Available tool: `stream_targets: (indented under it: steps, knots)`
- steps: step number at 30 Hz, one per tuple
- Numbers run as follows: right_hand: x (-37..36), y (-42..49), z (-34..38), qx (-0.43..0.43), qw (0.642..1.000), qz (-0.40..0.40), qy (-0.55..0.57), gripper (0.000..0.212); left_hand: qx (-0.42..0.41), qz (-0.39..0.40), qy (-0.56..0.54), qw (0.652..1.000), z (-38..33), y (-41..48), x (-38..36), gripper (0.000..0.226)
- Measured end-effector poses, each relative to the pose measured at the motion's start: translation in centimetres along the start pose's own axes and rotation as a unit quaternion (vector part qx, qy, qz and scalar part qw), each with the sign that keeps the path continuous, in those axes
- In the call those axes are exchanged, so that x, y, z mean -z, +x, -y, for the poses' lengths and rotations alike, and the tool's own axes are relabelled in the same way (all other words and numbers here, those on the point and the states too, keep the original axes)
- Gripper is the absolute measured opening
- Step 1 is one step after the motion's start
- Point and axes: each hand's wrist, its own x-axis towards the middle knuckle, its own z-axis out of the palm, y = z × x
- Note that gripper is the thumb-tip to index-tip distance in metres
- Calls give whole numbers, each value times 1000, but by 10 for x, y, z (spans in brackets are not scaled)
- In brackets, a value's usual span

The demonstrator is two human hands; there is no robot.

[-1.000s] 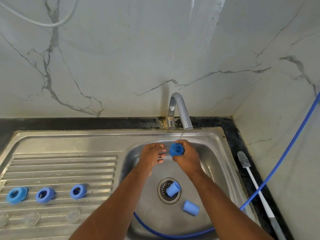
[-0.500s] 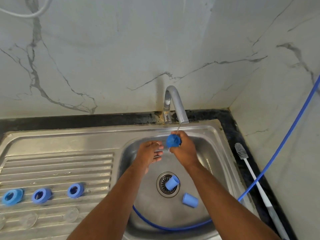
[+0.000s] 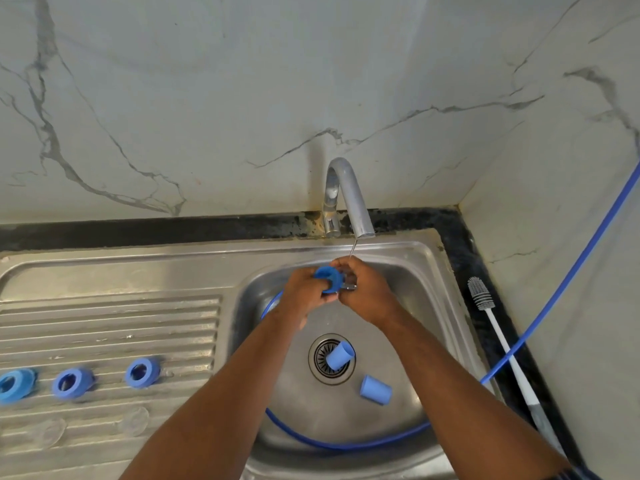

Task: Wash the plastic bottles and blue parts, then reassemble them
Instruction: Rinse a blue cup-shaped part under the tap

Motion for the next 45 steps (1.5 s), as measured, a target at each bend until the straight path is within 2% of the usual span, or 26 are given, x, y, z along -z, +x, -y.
stream_targets:
  steps: [2,4,6,8,10,11,13,16,20,23,25,27,29,31,34,36,39,42,45]
  knots:
    - [4,-2,-3,-4,1000,21,14,50,18,-34,28,999,-1,5,0,30]
    - [6,-4,-6,-26,999,9,41,45,-5,-19,81,997,1,9,1,22]
    - [8,-6,-8,-78,988,18,134,35,-31,-30,142,989,1,11,2,16]
    - [10,-7,-6,-133,964,51,225,26,-79,-49,246,965,4,21,4,18]
    - [12,-7,-2,-166,955,47,242,25,-102,-38,324,940,5,23,7,23]
    - [13,-5,-2,-175,955,34,239,26,-95,-18,327,940,5,23,6,23]
    - [15,0,-2,-177,951,8,255,28,-66,18,276,959,5,21,6,20]
    - [20,5,-2,-138,936,-12,323,23,-31,23,142,989,0,19,2,15]
    - [23,6,3,-102,938,-17,331,34,18,15,31,999,-2,22,2,14]
    - [22,5,4,-94,913,-25,397,27,17,27,10,999,-1,22,-1,8]
    - [21,4,5,-102,898,-47,426,16,-14,11,15,1000,0,21,-2,8]
    - [18,5,6,-140,915,-58,375,23,-62,-7,31,998,0,21,-3,12]
    - [15,4,5,-193,927,-10,321,31,-107,-14,54,993,0,23,-2,19]
    - [14,2,3,-218,918,32,329,32,-123,-12,72,990,1,23,2,22]
    - [16,0,1,-187,916,34,353,25,-83,-1,38,996,3,19,9,20]
    - [14,0,0,-161,933,29,322,35,-38,-5,12,999,6,16,11,18]
    - [10,0,7,-134,952,10,275,44,-1,0,-16,1000,8,16,10,30]
    - [11,1,12,-119,927,-29,354,36,-20,33,-49,998,4,13,7,37]
    - [14,5,10,-113,903,-78,406,25,-54,68,-98,991,-1,8,2,34]
